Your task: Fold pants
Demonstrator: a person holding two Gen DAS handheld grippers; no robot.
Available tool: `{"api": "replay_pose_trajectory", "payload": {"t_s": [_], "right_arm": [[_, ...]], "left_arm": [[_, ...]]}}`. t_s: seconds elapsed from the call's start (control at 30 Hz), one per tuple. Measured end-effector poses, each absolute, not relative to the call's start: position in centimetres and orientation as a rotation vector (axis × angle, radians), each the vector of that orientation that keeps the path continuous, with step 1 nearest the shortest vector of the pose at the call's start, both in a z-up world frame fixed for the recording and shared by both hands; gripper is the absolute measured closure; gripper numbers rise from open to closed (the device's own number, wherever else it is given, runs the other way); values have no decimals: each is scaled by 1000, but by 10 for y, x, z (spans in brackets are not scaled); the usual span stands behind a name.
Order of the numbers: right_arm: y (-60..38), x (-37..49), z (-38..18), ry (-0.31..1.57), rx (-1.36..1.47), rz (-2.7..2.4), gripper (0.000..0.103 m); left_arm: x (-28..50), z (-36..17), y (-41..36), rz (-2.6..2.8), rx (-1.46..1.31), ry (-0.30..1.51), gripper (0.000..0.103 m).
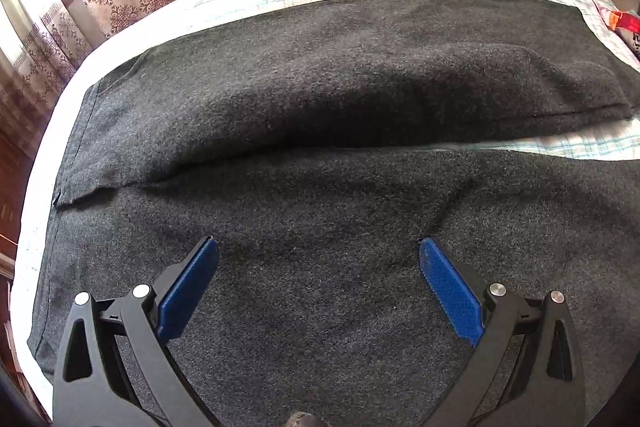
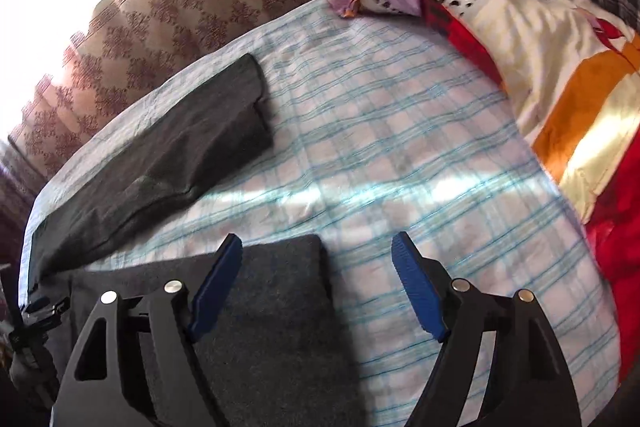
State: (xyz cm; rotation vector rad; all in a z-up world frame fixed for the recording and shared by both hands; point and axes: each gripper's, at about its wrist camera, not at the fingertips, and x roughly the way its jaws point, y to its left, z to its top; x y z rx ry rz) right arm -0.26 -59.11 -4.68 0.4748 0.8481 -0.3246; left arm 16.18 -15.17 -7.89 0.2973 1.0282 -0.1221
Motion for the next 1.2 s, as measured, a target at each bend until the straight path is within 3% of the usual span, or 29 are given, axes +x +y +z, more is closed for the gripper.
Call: {"api": "replay_pose_trajectory", "payload": {"t_s": [0.07, 0.17, 0.27, 0.47, 0.63, 0.7, 0.8, 0.83, 0.87, 1.03, 1.2], "right_arm": [[-583, 9, -59, 914, 467, -312, 56], [-575, 19, -65, 951, 392, -337, 59], [-575, 15, -56, 920, 386, -329, 86], [-549, 17, -9, 779, 130, -406, 89], [-548, 42, -37, 854, 49, -454, 89], [-547, 45, -57, 880, 18, -464, 88], [-543, 43, -57, 859, -17, -496, 72], [-543, 41, -53, 848, -17, -510, 45], [-542, 36, -47, 826, -19, -528, 26], [-515, 6, -17, 796, 72, -434, 26], [-477, -1, -39, 904, 155, -320, 25]], "left_arm": [[162, -79, -152, -126, 299, 1025, 2], [163, -80, -151, -130, 295, 1027, 2], [164, -81, -152, -135, 294, 1028, 2], [166, -77, -154, -135, 303, 1004, 2], [163, -85, -154, -130, 302, 990, 2], [161, -88, -152, -138, 283, 971, 2], [160, -88, -150, -144, 267, 966, 2], [160, -88, -150, -145, 266, 969, 2], [160, -87, -150, -145, 266, 973, 2], [156, -81, -148, -130, 269, 1011, 2], [157, -87, -143, -136, 234, 1073, 2]]}}
